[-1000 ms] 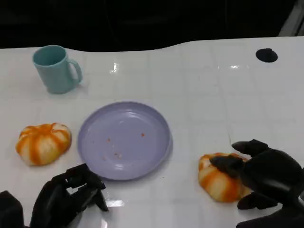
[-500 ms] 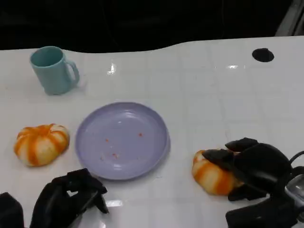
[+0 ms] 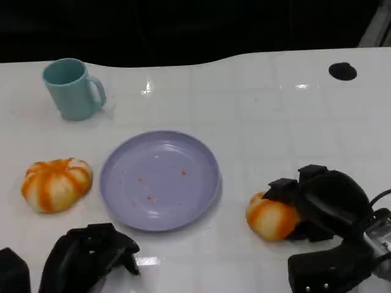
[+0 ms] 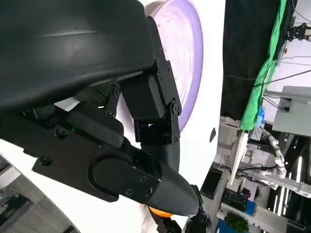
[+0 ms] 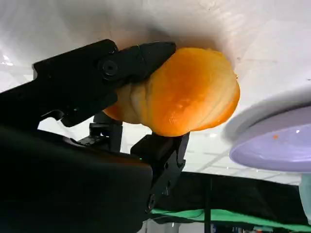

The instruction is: Grasp the bread from the table and place it into the plate.

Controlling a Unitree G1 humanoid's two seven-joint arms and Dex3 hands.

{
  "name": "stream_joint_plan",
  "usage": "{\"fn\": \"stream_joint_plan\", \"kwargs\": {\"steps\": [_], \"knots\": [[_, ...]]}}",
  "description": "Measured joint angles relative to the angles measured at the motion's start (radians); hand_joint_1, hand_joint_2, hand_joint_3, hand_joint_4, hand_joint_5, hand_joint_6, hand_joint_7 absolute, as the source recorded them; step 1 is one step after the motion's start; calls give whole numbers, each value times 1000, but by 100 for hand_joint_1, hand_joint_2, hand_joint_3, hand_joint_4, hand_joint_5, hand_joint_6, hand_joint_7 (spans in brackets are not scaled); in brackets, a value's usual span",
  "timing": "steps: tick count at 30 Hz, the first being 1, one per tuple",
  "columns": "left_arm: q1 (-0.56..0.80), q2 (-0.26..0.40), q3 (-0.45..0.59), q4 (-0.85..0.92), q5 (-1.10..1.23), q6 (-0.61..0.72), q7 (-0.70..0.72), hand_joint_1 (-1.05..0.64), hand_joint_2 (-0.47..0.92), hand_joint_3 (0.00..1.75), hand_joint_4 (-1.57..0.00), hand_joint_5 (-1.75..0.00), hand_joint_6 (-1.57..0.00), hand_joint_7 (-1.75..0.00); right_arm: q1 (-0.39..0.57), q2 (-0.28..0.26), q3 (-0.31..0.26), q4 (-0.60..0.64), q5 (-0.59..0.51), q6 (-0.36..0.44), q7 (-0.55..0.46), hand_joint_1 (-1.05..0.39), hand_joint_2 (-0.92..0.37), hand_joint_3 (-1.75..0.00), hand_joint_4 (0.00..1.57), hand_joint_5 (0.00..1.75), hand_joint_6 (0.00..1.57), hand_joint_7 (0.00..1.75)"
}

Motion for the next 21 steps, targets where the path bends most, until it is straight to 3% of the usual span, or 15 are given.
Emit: {"fn": "stream_joint_plan", "kwargs": {"steps": [1, 4, 7, 12, 17, 21], "knots": [[0, 0, 0, 0, 0, 0, 0, -104, 79, 0, -77, -166, -146, -34, 0, 1, 2, 11, 0, -9, -28, -18, -78, -56, 81, 175, 81, 129], [0, 0, 0, -1, 0, 0, 1, -103, 79, 0, -77, -166, -150, -28, -1, 7, 8, 53, 0, -43, -121, -15, -55, -83, 86, 175, 73, 161], [0, 0, 0, -2, 0, 0, 2, -104, 79, 0, -77, -166, -152, -24, -1, 19, 10, 104, 0, -81, -240, -10, -45, -98, 90, 175, 71, 172], [-1, 0, 0, -2, -1, 0, 2, -102, 79, 0, -77, -166, -154, -21, -7, 44, 8, 152, 12, -137, -354, -6, -28, -124, 97, 175, 79, 165], [-12, 0, 4, 14, -3, -6, 1, -102, 79, 0, -76, -166, -156, -17, -17, 81, -25, 153, 80, -185, -363, -4, -18, -139, 100, 175, 88, 149], [-27, 2, 9, 38, -3, -20, 0, -102, 79, 0, -76, -166, -157, -16, -29, 108, -46, 153, 126, -211, -360, -1, -13, -149, 102, 175, 89, 155]]}}
